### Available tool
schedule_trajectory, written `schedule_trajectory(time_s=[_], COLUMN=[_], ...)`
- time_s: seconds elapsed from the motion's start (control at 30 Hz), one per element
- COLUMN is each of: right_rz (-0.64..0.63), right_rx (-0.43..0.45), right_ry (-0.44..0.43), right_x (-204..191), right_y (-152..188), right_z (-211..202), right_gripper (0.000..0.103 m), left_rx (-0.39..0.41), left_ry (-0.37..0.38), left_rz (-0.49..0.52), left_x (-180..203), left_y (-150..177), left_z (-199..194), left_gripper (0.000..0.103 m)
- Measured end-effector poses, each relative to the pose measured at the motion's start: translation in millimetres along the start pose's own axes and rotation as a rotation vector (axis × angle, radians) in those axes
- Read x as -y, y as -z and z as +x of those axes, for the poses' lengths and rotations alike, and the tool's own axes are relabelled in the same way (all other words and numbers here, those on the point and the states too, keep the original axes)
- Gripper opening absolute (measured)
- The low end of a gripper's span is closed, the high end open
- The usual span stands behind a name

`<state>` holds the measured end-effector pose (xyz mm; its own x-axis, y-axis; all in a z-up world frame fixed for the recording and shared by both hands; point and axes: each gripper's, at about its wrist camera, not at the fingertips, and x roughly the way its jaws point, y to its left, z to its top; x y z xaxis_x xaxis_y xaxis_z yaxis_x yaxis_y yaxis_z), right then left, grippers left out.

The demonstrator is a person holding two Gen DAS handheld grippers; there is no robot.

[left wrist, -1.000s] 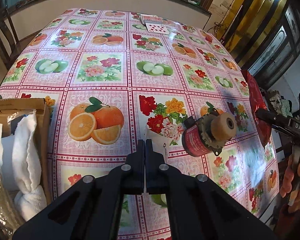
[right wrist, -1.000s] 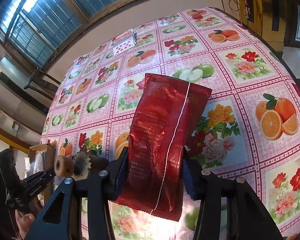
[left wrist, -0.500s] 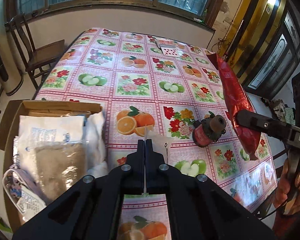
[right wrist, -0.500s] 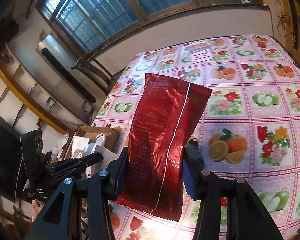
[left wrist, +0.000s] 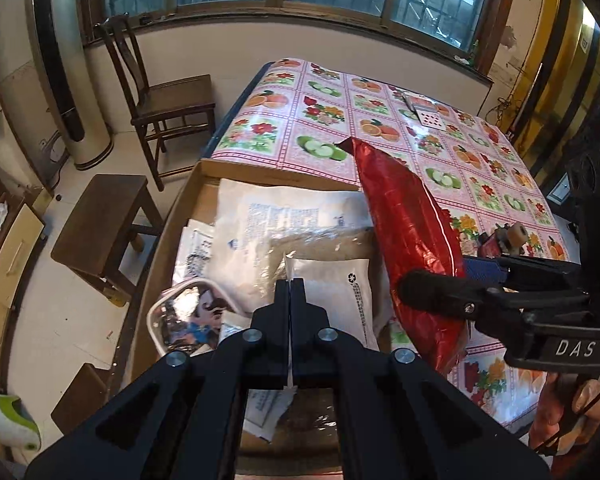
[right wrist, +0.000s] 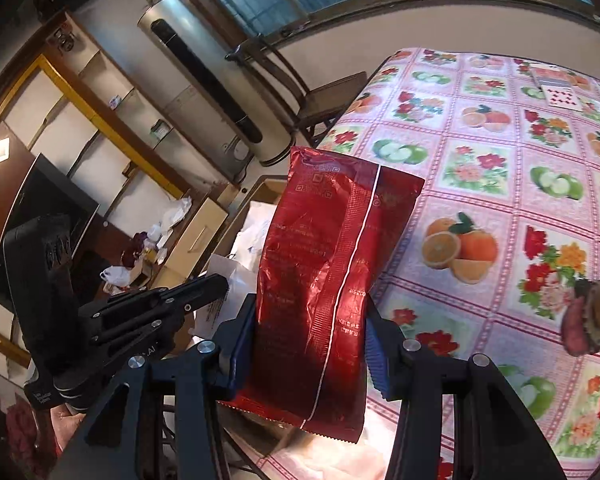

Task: Organize soft objects
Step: 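Lift and carry the white sachet and red packet with both tools to the box, then open both tools to release the sachet and red packet into the box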

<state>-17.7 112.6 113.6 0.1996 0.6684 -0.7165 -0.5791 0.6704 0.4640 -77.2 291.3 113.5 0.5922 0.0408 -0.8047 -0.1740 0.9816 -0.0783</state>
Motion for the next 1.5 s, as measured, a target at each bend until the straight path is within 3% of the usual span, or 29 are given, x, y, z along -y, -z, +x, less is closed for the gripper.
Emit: schedule_trajectory(time_s=[0.27, 0.4, 0.47, 0.57, 0.73, 0.83, 0.97, 1.5], right_rz=[-0.063, -0.103, -0.115, -0.096, -0.105, -0.095, -0.094, -0.104], right_rx=[-0.093, -0.147, -0.131, -0.110, -0.052, -0.017, 0.006, 0.019], right_ry=[0.026, 0.080, 0.102, 0.088, 0.106, 0.101, 0.096, 0.115], right_x=[-42.9, -55.0, -58.3, -55.9, -52.0, -48.0, -46.3, -48.4], right_y=[4.8, 16.0, 19.9, 22.2, 29.3, 31.8, 32.2, 33.6], right_z=[64.5, 95.7, 100.7, 96.9, 79.1, 68.5, 58.9, 51.0], right_gripper=[0.049, 0.051, 0.055, 0.060, 0.061, 0.062, 0.070, 0.070], left_rx=[-0.008, 0.018, 0.044, 0.066, 0.117, 0.146, 0.170, 0.223], left_ry=[-0.129, -0.137, -0.124, -0.143, -0.187, -0.211, -0.228, -0.270], left_rz=[0.005, -0.013, -0.031, -0.047, -0.061, -0.064, -0.063, -0.055], left_x=[-29.3, -35.1, -37.4, -37.7, -38.5, -36.9, -34.6, -27.2], left_y=[25.0, 37.2, 40.5, 43.6, 50.1, 52.8, 56.4, 58.1], left_z=[13.6, 21.9, 18.6, 15.8, 9.7, 6.6, 4.5, -0.2], left_gripper=[0.000, 0.000, 0.001, 0.016, 0.051, 0.059, 0.059, 0.059])
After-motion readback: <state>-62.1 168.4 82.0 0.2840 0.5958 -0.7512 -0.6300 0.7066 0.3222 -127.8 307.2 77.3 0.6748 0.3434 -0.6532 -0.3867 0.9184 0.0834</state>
